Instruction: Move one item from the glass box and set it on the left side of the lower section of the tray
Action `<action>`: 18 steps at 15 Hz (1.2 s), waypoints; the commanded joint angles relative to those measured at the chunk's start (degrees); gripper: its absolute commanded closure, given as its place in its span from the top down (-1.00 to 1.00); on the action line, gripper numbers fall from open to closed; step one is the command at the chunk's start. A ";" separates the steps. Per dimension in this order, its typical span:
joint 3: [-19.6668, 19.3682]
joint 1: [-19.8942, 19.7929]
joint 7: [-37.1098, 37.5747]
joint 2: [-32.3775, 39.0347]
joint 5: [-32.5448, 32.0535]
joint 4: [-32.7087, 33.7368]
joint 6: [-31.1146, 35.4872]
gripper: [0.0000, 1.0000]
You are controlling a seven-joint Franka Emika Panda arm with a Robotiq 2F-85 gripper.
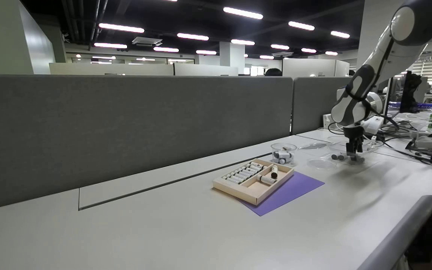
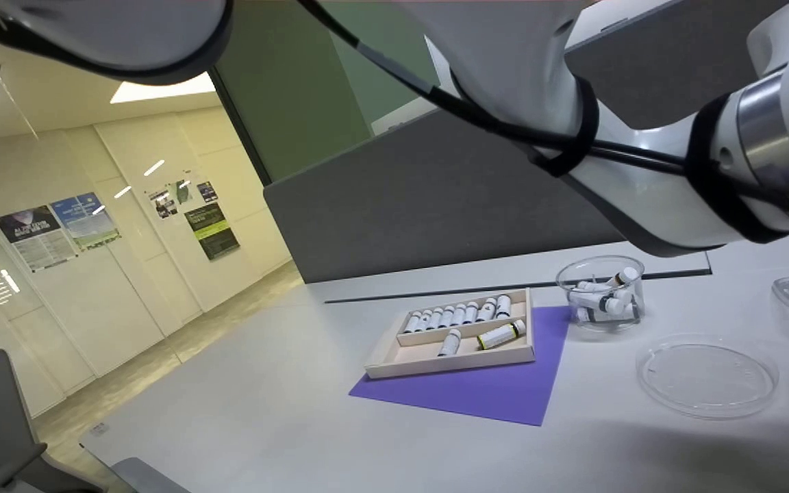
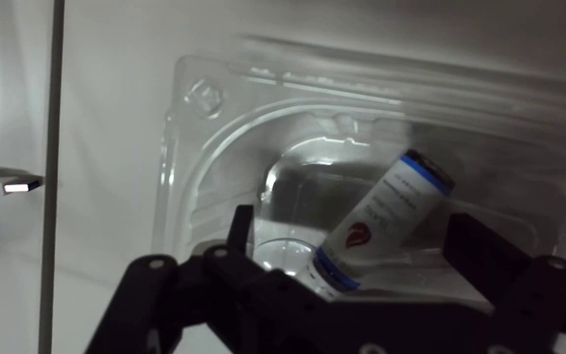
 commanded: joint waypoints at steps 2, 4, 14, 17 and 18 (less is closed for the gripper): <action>3.63 -3.58 -2.86 0.30 3.57 0.46 1.66 0.49; 4.52 -4.45 -3.70 0.32 4.64 0.42 2.10 0.17; 5.12 -5.18 -6.43 -0.41 5.49 3.20 -6.80 -0.89; 5.73 -5.58 -9.16 -1.60 6.47 4.75 -12.58 -0.89; 5.81 -5.65 -9.95 -2.30 6.85 5.00 -13.87 -0.89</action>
